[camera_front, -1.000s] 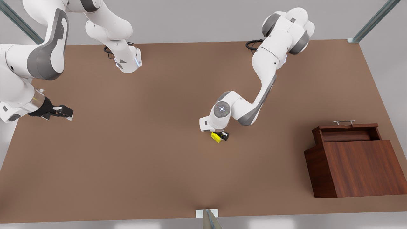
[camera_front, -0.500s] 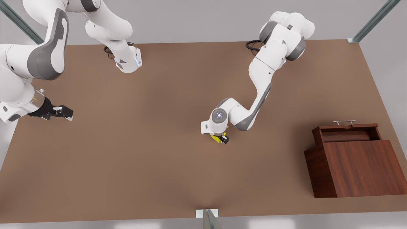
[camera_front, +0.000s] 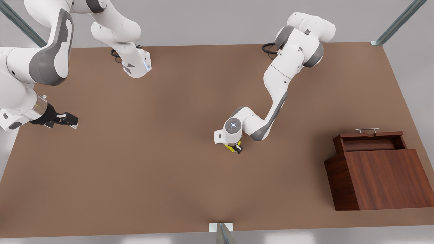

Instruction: Open the drawer with left arm, place the square in the middle with right arm, and place the square in the drawer with left arm

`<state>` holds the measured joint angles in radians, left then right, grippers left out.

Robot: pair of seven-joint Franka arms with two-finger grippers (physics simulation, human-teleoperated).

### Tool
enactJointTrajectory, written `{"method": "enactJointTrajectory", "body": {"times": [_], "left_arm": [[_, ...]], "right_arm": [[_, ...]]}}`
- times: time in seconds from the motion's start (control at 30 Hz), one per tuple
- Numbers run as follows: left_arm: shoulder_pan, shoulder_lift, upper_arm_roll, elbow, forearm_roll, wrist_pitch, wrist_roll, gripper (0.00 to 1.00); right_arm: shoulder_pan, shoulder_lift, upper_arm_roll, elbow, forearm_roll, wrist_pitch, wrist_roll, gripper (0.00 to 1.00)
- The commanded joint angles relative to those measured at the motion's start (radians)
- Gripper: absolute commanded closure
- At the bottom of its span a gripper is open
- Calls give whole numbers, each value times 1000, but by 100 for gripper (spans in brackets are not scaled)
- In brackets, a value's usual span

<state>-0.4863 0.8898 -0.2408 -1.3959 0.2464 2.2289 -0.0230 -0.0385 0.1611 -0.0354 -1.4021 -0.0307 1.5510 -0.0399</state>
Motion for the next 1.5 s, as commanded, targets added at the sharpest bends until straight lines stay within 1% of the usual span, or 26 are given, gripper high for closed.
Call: {"method": "enactJointTrajectory", "body": {"times": [0.0, 0.23, 0.37, 0.73, 0.83, 1.1, 1.17, 1.33, 1.47], "left_arm": [[0, 0, 0, 0, 1, 0, 0, 19], [0, 0, 0, 0, 1, -2, 0, 22], [0, 0, 0, 0, -1, -2, -2, 26], [0, -12, 0, 6, -1, -15, -5, 27], [0, -45, -2, 8, -7, -20, -9, 27], [2, -183, 0, 11, -41, -150, -17, 26], [3, -192, 2, 63, -42, -225, -15, 26], [18, -209, 11, 146, -82, -327, -2, 26], [71, -230, 12, 146, -81, -330, -2, 25]], "right_arm": [[0, 0, 0, 0, 0, 1, 0, 0], [0, 0, 0, 0, 0, 1, 0, 0], [0, 0, 0, 0, 0, 1, 0, 0], [0, 18, 0, 21, 0, 1, 1, 0], [0, 18, 0, 21, 0, 1, 2, 0], [0, 18, 0, 21, 0, 1, 2, 0], [0, 18, 0, 21, 0, 1, 2, 0], [0, 18, 0, 23, 0, 1, 2, 0], [0, 20, 0, 23, 0, 3, 2, 0]]}}
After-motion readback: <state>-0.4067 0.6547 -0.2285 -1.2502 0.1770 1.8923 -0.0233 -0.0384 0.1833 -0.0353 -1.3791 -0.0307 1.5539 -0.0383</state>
